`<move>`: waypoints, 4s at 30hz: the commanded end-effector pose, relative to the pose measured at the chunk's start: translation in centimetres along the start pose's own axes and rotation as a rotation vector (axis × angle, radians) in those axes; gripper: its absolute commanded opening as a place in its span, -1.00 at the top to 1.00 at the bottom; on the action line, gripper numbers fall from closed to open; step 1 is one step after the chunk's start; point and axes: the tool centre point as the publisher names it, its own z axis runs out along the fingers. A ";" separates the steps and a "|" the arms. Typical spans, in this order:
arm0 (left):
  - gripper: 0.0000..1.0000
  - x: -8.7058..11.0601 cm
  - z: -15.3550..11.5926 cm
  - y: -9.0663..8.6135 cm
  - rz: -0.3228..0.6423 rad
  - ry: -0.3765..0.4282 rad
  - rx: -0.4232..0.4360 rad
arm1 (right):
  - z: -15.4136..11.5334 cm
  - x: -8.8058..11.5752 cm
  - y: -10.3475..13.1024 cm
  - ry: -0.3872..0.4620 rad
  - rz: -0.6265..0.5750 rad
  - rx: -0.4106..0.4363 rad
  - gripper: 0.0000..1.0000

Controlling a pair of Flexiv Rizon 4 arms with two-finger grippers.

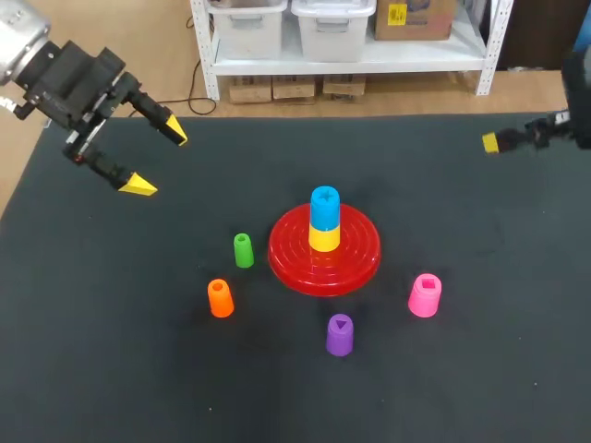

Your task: Pick up and stack the cylinders on the red base in this order: pink,purple,orange,green

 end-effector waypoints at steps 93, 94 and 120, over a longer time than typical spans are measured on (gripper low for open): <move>-1.00 0.0 0.1 -0.1 0.001 0.001 -0.004 | 8.0 15.2 12.8 0.740 -0.773 -0.146 -1.00; -1.00 0.0 0.1 -0.1 0.001 0.001 -0.004 | 8.1 15.3 12.7 0.744 -0.771 -0.144 -1.00; -1.00 0.0 0.1 -0.1 0.001 0.001 -0.004 | 8.6 15.7 12.0 0.781 -0.749 -0.153 -1.00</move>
